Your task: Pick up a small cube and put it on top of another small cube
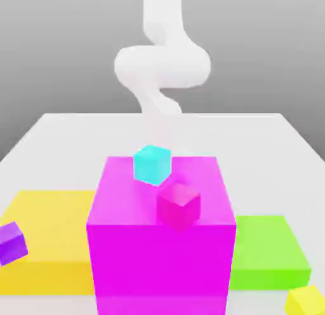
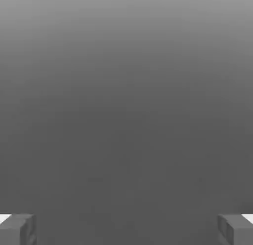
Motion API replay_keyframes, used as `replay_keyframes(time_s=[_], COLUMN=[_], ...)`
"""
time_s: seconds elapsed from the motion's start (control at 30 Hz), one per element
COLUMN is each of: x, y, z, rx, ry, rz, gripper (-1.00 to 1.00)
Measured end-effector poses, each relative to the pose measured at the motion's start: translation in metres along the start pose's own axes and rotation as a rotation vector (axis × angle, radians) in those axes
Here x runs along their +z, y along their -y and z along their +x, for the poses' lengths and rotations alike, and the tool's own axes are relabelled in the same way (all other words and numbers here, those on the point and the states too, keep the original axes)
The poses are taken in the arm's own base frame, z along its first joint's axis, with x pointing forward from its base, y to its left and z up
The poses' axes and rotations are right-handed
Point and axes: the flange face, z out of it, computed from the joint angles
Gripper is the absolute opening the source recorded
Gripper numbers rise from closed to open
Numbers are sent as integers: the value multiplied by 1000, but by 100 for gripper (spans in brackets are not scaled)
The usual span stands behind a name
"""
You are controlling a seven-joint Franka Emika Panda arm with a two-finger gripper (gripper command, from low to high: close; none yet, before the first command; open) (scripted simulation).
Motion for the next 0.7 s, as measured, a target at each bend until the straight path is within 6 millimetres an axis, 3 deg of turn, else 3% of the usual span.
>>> replay_keyframes(time_s=[0.2,0.37,0.53,0.7], x=[102,183,259,327], y=[31,46,50,48], z=[-31,-70,-120,-185], rx=[-49,-92,-135,-182], ry=[86,164,251,350], rz=[-121,-206,-278,-336], gripper=[0,0,0,0])
